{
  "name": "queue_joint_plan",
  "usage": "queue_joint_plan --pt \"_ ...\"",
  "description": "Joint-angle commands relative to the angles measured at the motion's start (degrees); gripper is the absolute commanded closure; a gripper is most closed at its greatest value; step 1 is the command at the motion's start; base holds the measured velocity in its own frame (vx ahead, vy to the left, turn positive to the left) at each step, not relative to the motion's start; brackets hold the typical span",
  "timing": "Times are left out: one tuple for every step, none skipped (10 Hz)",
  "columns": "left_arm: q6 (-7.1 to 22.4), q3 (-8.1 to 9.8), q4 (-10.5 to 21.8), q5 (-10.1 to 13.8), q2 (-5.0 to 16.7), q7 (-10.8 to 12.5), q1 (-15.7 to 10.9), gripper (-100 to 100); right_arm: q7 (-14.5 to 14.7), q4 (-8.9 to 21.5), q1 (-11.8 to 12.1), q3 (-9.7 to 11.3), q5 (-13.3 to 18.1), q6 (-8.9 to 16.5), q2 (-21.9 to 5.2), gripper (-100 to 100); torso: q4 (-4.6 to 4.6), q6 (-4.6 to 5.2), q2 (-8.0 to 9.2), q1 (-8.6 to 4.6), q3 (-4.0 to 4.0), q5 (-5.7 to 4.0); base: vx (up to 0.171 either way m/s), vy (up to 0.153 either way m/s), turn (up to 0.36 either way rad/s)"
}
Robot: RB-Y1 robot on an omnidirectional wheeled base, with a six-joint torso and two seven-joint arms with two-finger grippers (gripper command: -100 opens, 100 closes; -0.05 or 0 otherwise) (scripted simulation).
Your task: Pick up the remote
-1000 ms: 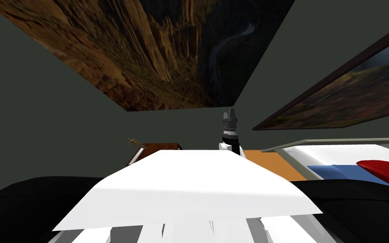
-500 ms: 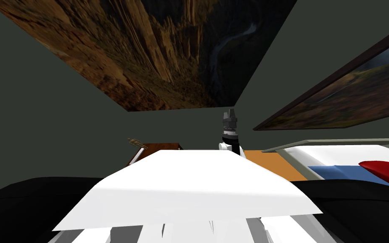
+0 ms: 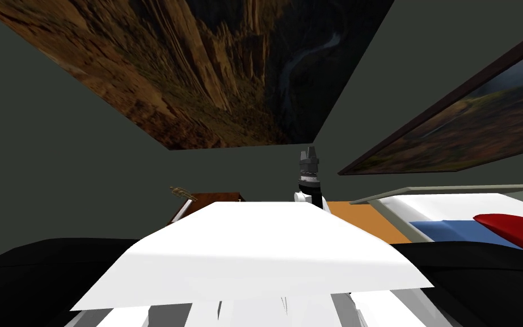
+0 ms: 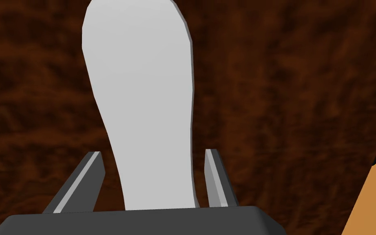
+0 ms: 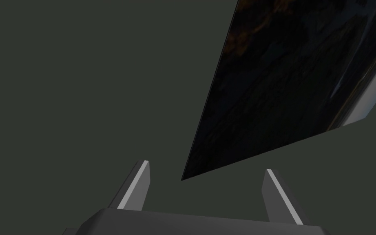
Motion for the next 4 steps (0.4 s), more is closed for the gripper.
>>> queue_joint_plan --pt "0.9 0.03 -1.7 0.1 0.4 0.6 1.1 100 0.0 0.0 0.0 0.0 0.0 0.0 0.0 0 0.00 0.00 0.00 0.00 0.00 0.00 -0.006 -0.036 -0.005" --pt "2.2 0.10 -2.6 0.9 1.5 0.9 1.7 100 0.0 0.0 0.0 0.0 0.0 0.0 0.0 0 -0.01 -0.02 0.00 0.02 0.00 0.01 -0.007 -0.048 -0.031" --pt "1.4 0.05 -2.0 0.5 1.0 0.7 1.3 100 0.0 0.0 0.0 0.0 0.0 0.0 0.0 0 0.00 0.00 0.00 -0.01 0.00 -0.01 -0.004 -0.022 -0.005" --pt "1.6 0.06 -2.2 0.5 1.1 0.8 1.4 0 0.0 0.0 0.0 0.0 0.0 0.0 0.0 0 -0.01 -0.02 -0.01 0.06 -0.01 0.02 0.000 0.000 0.000"
